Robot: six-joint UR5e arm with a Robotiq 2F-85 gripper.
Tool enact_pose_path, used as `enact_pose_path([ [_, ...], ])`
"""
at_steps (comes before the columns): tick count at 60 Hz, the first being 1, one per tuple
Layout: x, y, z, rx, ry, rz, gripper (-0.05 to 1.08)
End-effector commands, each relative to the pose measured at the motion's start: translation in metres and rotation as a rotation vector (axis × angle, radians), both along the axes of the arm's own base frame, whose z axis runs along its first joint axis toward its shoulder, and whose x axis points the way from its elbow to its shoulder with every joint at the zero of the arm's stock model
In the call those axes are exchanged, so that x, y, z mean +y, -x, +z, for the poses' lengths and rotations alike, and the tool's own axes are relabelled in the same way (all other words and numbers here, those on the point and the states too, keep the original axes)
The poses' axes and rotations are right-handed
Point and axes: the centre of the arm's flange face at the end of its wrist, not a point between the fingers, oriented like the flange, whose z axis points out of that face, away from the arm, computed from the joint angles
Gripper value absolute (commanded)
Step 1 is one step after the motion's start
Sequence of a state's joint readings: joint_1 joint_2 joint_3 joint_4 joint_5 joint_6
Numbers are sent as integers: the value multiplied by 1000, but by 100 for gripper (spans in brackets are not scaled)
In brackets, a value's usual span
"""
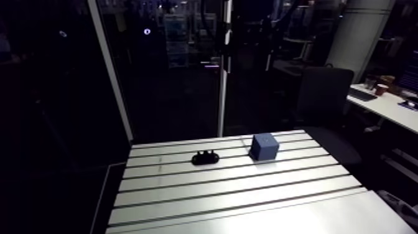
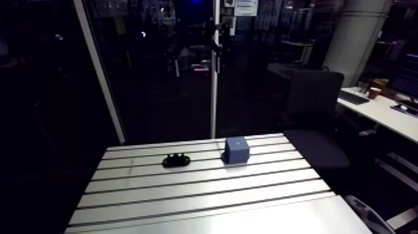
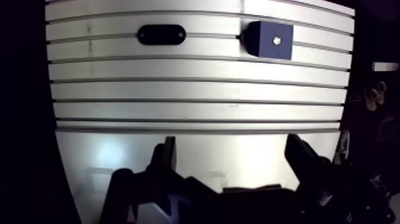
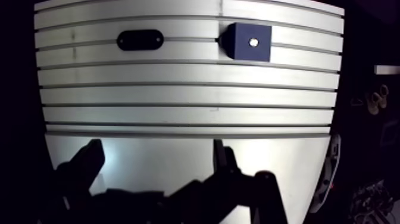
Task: Pick up the M10 bolt and insert it into the hex recess until seated.
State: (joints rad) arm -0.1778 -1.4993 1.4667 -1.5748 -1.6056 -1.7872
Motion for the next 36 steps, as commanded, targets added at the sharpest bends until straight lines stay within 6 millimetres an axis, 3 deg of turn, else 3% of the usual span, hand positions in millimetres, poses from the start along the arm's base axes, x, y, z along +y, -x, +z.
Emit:
enact_pose_path([
  [1, -7, -8, 3, 8, 17, 4, 1],
  [36, -7, -7, 3, 9, 18, 4, 1],
])
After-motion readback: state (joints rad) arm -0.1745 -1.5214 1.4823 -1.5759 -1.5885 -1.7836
